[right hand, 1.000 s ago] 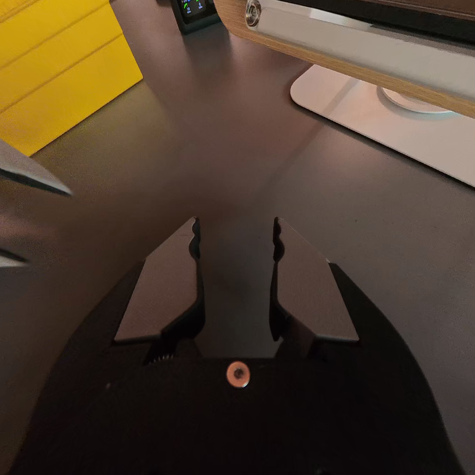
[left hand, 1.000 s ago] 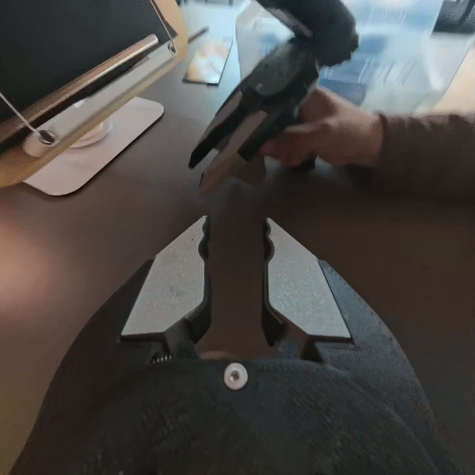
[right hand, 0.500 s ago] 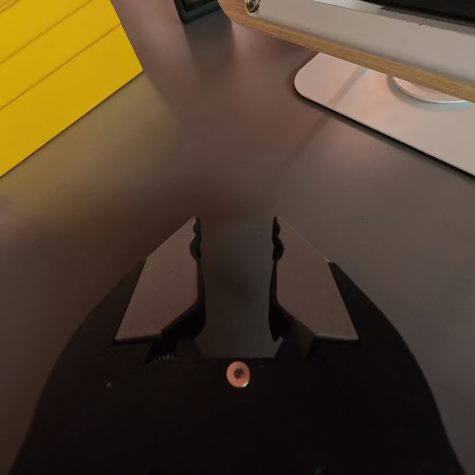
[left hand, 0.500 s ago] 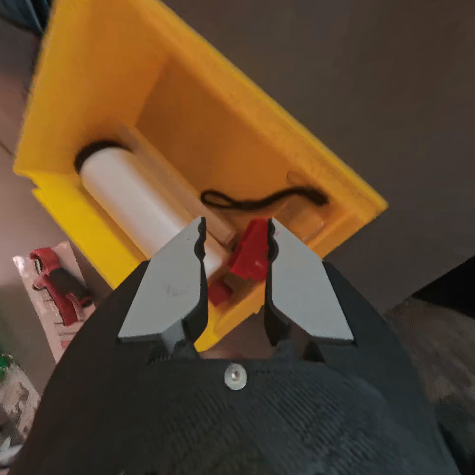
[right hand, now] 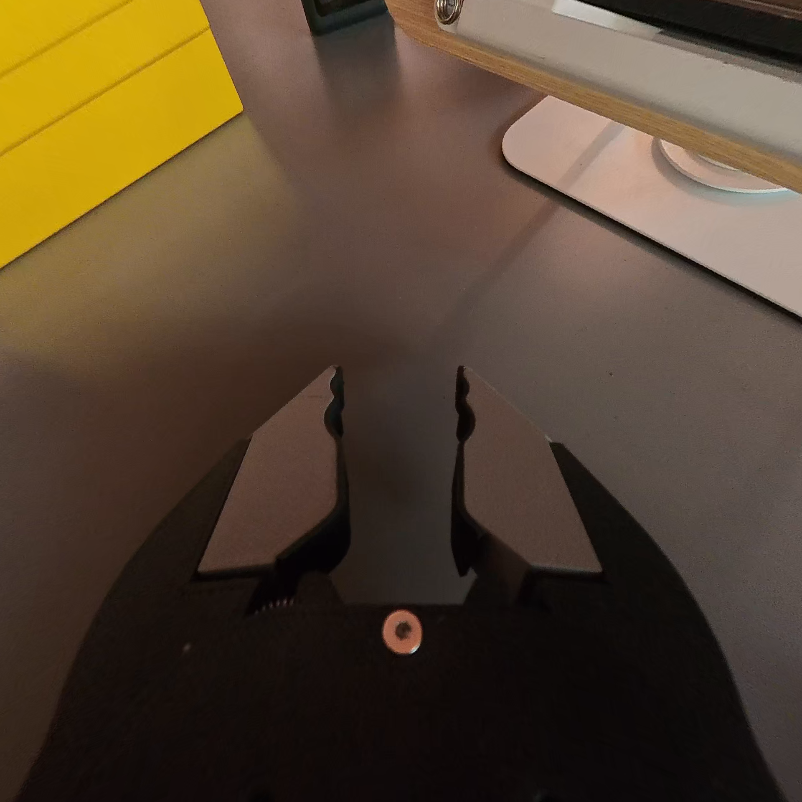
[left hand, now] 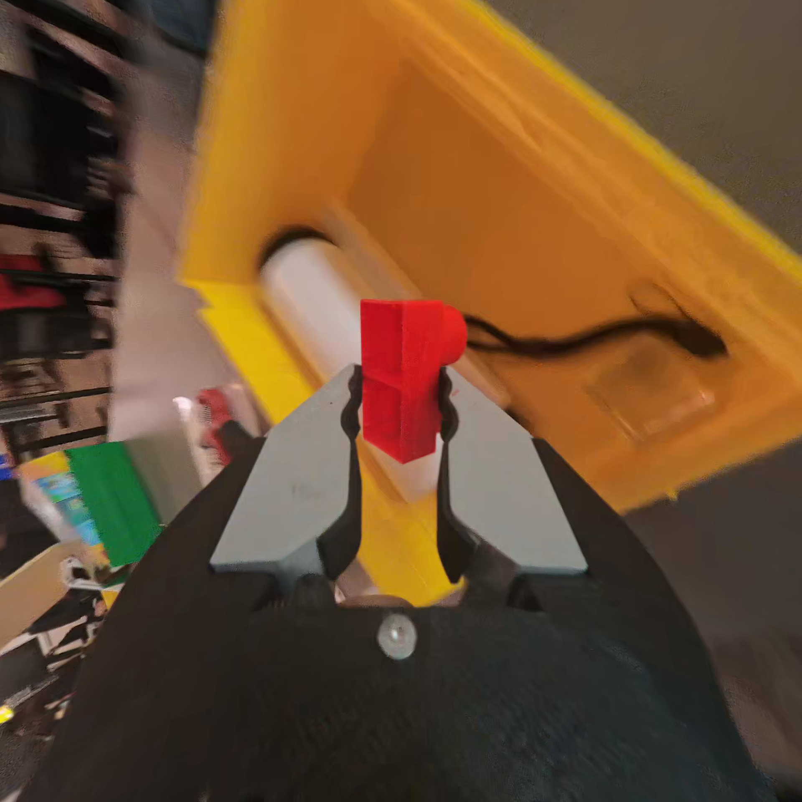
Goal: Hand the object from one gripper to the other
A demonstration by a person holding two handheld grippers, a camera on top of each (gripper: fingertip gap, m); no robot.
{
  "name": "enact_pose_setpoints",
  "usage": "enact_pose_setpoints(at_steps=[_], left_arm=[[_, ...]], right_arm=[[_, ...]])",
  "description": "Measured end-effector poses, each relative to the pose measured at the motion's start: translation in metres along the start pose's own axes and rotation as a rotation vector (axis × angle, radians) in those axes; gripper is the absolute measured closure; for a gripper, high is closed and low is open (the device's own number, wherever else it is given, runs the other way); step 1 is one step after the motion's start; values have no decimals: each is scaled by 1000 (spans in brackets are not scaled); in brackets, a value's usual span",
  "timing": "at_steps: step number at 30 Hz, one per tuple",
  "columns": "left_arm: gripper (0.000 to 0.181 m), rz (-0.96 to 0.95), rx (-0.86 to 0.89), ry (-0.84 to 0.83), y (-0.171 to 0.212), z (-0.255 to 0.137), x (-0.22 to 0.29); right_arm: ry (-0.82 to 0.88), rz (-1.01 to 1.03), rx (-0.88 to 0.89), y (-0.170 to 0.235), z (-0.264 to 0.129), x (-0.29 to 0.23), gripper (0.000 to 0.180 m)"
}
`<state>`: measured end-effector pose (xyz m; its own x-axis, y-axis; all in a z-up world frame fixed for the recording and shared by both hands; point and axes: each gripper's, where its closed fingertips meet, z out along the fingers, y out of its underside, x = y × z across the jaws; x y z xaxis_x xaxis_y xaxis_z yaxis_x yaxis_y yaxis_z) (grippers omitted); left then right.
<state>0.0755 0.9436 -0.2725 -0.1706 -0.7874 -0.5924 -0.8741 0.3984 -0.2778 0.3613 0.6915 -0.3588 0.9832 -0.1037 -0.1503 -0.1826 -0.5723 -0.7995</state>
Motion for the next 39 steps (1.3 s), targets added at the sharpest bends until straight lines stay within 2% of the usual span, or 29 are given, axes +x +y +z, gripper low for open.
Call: enact_pose_setpoints(at_steps=[1,3,5,9,11,14,17,19,22,26,29,33,39], left_arm=[[149,-47,80,-74,-19,-9,-17],[149,-105,247,-187,-63,-34,-36],[149,-114,447,-204,-120,-62,-28],[149,-164,797,79,-236,-91,53],[149,-231,938,190,-280,-84,87],[149,-374,1044,233,-317,-38,109],[150,-600,1095,394,-325,8,124],[149,-685,1094,610,-330,9,136],[150,-658,1071,572,-322,25,136],[149,-832,1170,778,-322,6,125],[149,-961,1187,918,-322,-2,127],[149,-1026,1189,1002,-325,-8,134],[149,-985,1200,973,-330,-14,144]], right_arm=[[-3,-2,-4,0,1,0,131],[-18,-20,3,-2,1,-3,130],[-97,-61,65,-11,-2,-18,128],[-228,-143,223,-32,-15,-45,128],[-235,-189,254,-35,-20,-49,127],[-243,-216,295,-39,-28,-49,127],[-193,-221,330,-43,-32,-38,127],[-161,-251,349,-46,-33,-34,124],[-166,-276,380,-54,-29,-43,123],[-190,-252,355,-52,-17,-58,121],[-81,-252,398,-61,-21,-54,125],[9,-250,422,-66,-27,-53,122],[87,-285,380,-62,-22,-52,121]])
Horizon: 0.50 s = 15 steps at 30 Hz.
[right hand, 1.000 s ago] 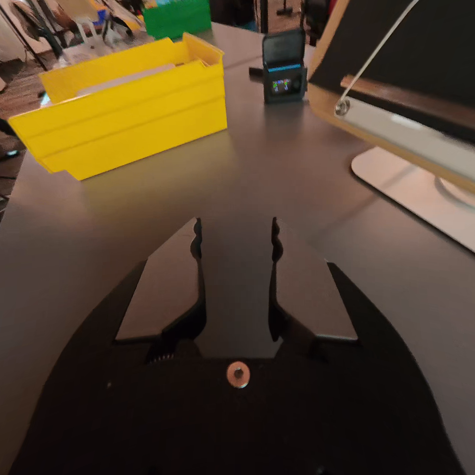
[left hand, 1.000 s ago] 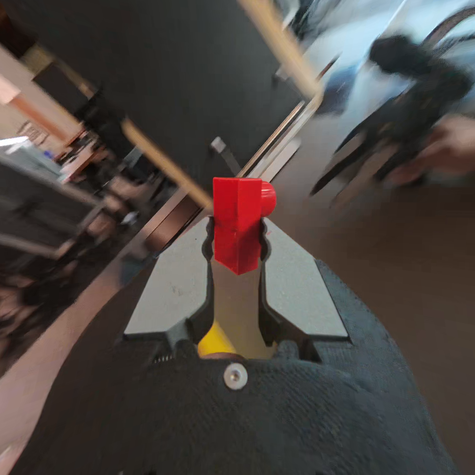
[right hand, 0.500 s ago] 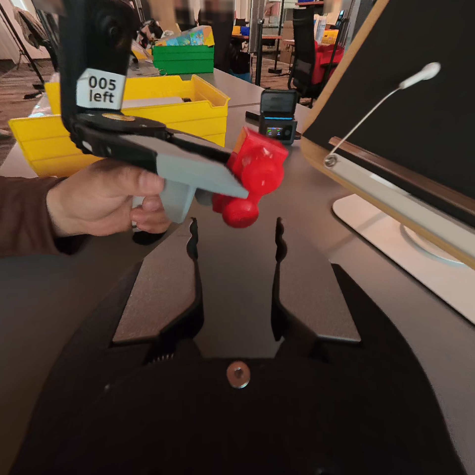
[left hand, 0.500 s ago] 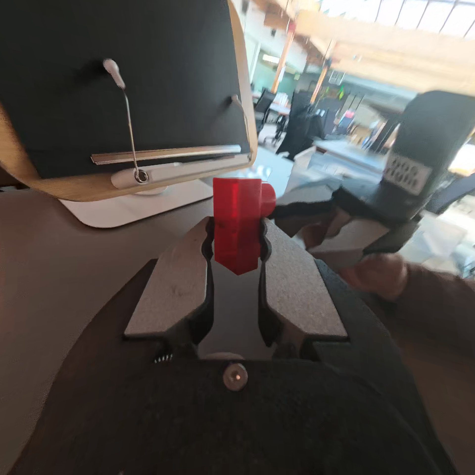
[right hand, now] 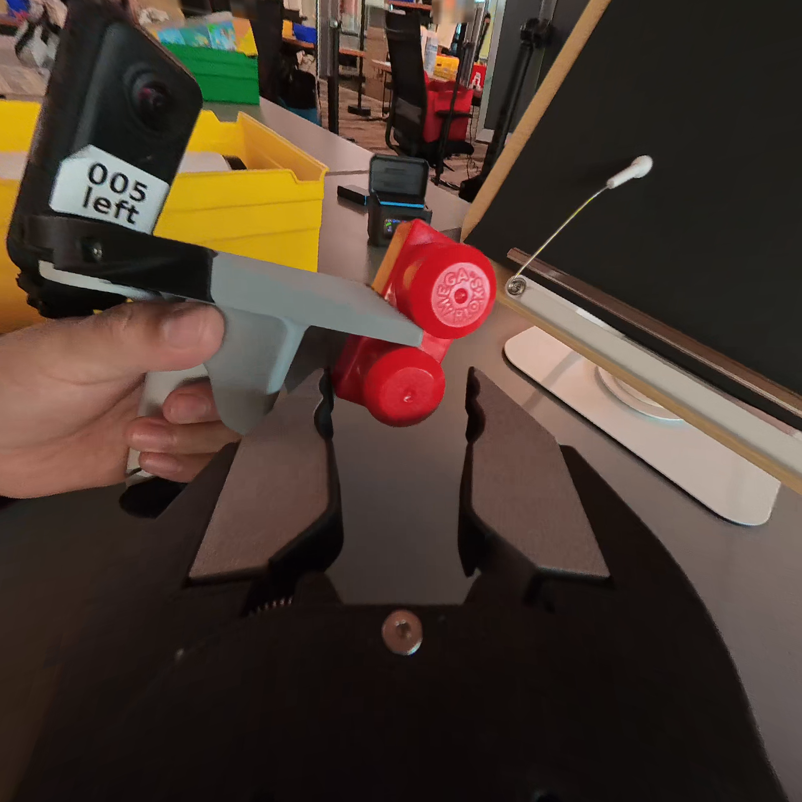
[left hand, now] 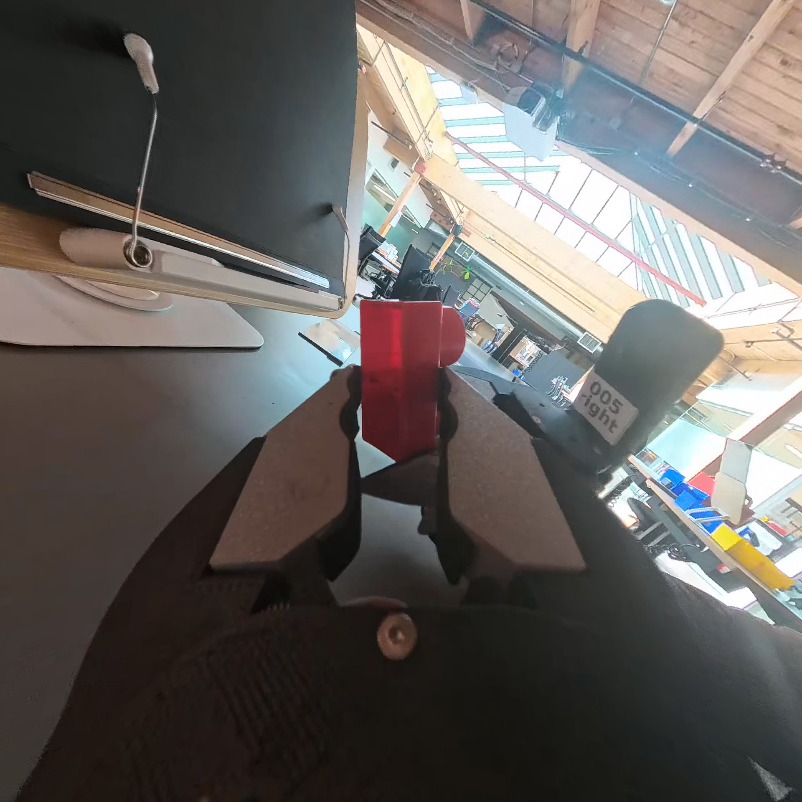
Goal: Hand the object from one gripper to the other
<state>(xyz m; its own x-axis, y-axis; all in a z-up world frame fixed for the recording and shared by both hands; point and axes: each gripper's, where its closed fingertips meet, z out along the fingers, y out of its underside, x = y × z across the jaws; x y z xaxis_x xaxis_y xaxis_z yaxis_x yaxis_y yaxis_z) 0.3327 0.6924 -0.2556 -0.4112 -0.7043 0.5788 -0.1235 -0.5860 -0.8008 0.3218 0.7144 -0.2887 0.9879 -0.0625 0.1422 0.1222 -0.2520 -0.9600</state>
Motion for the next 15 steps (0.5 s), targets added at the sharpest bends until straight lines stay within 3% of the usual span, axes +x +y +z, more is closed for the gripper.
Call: enact_pose_setpoints(at_steps=[8,12,15], left_arm=[[150,-55,81,10,-7,-2,0],[150,-77,84,20,-7,0,0],[149,-83,107,40,-12,-2,3]], right_arm=[[23,18,-18,1,3,1,123],[-27,24,-25,2,2,-6,141],[10,-32,-20,-2,-1,-4,142]])
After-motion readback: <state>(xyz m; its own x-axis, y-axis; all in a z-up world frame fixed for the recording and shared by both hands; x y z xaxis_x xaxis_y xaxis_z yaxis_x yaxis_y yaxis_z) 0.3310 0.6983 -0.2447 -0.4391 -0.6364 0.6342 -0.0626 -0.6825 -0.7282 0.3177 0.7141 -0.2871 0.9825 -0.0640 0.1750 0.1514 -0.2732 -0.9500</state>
